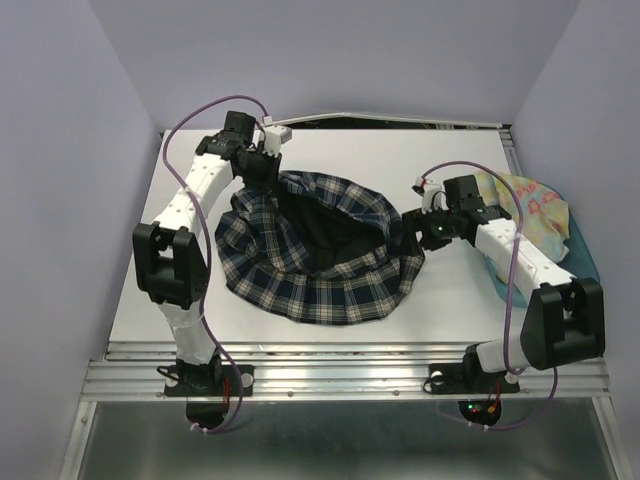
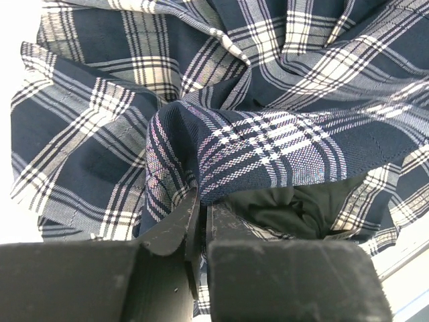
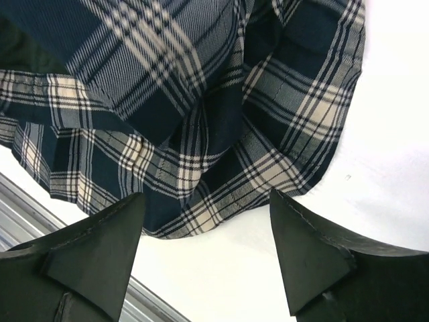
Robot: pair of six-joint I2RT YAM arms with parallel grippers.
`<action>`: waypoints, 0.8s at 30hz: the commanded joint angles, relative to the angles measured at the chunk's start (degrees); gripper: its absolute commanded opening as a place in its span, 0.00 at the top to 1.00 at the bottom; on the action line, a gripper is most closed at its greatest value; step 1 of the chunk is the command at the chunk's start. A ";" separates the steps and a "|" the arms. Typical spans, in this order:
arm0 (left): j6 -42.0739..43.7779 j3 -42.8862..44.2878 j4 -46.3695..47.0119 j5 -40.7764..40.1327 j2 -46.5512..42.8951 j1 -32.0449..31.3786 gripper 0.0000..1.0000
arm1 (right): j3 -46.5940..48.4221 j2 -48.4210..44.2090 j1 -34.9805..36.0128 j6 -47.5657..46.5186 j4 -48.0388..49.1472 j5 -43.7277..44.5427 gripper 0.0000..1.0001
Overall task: Fold and stack the skirts
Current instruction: Flatten the skirt out
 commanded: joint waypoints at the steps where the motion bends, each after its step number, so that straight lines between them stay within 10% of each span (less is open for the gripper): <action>1: 1.14 -0.64 1.11 1.46 0.13 -0.24 0.86 | 6.54 1.04 0.92 -1.95 4.93 -0.96 0.21; 10: 1.49 -0.55 1.29 2.42 1.01 -0.24 0.84 | 14.64 7.64 7.07 -4.51 1.33 1.14 0.14; 24: -0.79 -1.96 2.95 0.22 2.32 0.99 0.80 | -0.04 4.04 10.94 2.61 10.81 8.70 0.06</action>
